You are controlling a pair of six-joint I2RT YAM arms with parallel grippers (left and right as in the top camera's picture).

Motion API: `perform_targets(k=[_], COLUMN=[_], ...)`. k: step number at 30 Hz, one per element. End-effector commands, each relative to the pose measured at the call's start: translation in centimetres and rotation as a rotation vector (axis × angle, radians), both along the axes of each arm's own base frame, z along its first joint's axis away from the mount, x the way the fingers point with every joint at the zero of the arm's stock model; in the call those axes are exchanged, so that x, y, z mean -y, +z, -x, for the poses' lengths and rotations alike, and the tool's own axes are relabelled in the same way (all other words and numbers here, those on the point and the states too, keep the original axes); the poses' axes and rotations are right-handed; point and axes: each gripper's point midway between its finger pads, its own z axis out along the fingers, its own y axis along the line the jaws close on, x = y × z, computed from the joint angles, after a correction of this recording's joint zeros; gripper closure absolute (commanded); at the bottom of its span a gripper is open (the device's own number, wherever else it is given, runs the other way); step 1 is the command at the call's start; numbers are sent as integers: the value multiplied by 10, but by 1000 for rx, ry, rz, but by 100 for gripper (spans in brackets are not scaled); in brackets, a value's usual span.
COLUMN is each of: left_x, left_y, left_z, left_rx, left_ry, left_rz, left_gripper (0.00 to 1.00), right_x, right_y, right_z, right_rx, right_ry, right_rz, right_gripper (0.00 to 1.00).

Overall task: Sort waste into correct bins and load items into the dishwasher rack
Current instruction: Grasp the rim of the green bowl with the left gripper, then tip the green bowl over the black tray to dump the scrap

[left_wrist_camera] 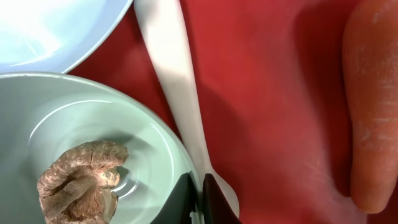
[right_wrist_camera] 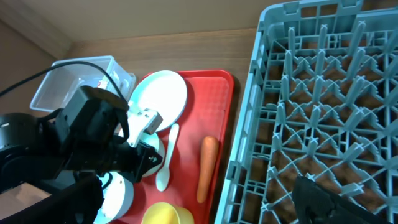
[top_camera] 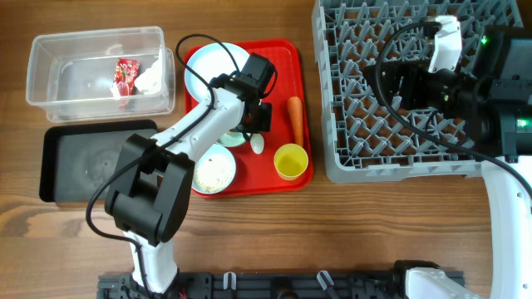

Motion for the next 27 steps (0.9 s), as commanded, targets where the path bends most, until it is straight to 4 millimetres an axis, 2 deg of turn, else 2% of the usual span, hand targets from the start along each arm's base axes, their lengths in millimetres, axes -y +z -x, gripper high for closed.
perform_targets(k=[1,8,10,13,16,20,23,27], left_x=[2,10,10,4,-20,-76,-115,-157], left_y=[16,85,107,126,145,163,163,151], left_z=[-7,-31,-31,-23,-10,8,20,30], left_rx=[40,184,224,240,226,180,110,17], left_ry=[2,9,11,15,52,167,265,347], left_rz=[19,94,115,122,110,84,84,149], left_gripper=[96,96,96,96,96,96,96,96], right_x=[3,3,3,3,3,3,3,3], right_y=[5,5,6,6,6,6,6,6], right_z=[-4,-4,-5,-5,-5,-5,-5,-5], right_rx=[6,8,10,11,11,11,11,-2], right_ry=[-21,-21,-21,-21,-21,-21,-21,-36], right_rz=[11,11,11,11,11,10,10,-7], right_gripper=[0,0,0,0,0,0,0,0])
